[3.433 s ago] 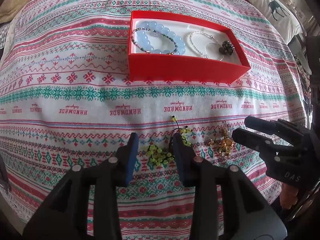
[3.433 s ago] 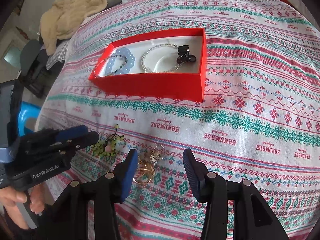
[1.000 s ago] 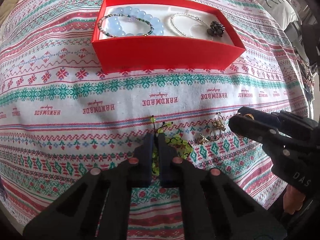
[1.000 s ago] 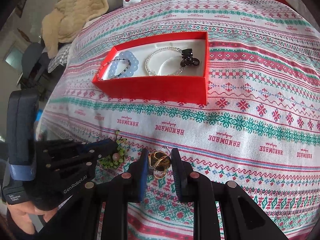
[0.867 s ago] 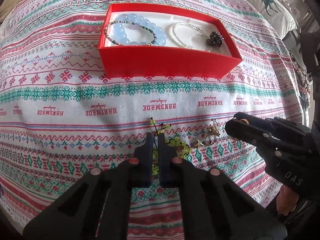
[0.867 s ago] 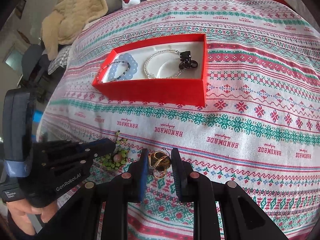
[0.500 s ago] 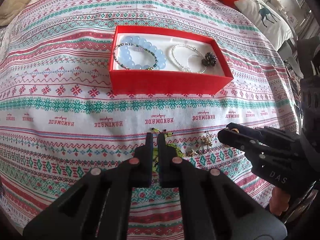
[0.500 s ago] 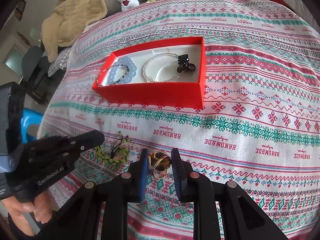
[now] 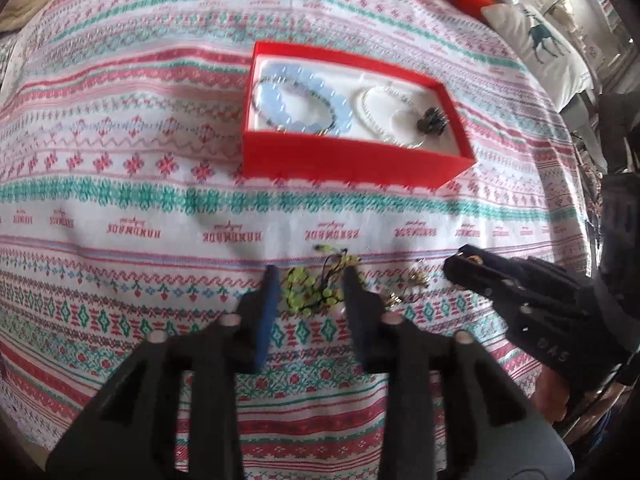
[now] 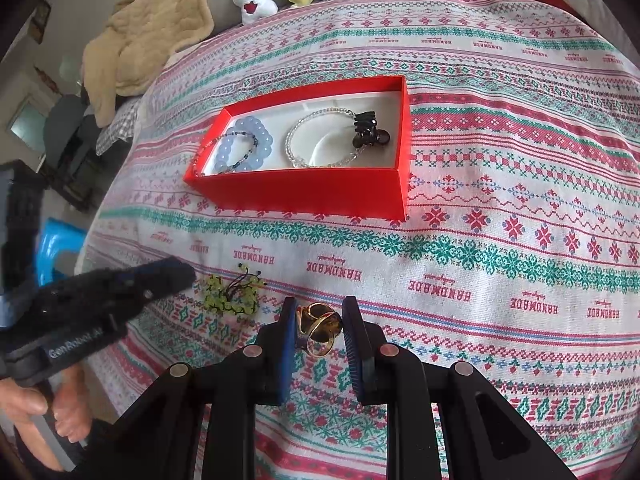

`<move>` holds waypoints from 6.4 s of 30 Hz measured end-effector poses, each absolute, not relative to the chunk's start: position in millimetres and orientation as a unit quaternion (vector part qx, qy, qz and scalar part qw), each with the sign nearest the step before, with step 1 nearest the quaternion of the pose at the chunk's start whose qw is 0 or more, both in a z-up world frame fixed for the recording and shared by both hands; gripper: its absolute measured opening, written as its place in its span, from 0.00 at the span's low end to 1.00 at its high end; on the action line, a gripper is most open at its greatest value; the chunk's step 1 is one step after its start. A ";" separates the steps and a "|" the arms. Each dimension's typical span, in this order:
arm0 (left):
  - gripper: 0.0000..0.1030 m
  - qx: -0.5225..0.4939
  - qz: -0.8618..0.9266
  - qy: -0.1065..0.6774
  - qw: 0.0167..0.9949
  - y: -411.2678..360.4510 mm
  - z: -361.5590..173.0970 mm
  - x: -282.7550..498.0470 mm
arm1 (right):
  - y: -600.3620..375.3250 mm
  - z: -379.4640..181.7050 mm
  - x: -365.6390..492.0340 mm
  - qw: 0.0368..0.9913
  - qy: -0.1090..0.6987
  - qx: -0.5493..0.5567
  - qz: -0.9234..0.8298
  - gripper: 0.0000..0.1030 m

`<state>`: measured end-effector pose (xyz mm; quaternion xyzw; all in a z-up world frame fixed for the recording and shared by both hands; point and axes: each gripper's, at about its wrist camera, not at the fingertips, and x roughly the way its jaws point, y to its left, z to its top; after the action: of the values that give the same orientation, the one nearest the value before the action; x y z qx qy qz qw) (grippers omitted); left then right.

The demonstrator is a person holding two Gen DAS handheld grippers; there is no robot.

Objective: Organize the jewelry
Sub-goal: 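Carry the green necklace to the red box with the left tool while the right tool holds the gold ring, then release the green necklace into the box with the left tool while the right tool drops the gold ring there, then return the right tool to the cover and grasp the small silver earrings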

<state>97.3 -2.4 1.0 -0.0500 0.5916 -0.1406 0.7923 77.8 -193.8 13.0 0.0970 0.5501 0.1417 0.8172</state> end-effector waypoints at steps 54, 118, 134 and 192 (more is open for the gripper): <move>0.11 -0.092 -0.130 0.408 0.899 3.3 92.2 91.9 | -174.6 58.5 60.8 0.902 0.417 0.004 0.109 0.22; 0.29 -0.176 -0.167 0.460 0.854 1.4 47.7 149.3 | -227.7 40.0 136.4 0.863 0.420 0.239 0.147 0.35; 0.36 -0.101 -0.210 0.516 0.824 -27.9 31.5 99.6 | -241.9 12.3 99.6 0.817 0.534 0.187 0.110 0.35; 0.36 -0.058 -0.217 0.555 0.801 -50.3 19.6 66.1 | -190.1 -19.7 96.3 0.799 0.573 0.135 0.119 0.08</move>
<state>66.1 -50.3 19.6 -0.0582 0.5547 -0.2169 0.8012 96.3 -190.1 -19.7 0.1346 0.5734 0.1190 0.7994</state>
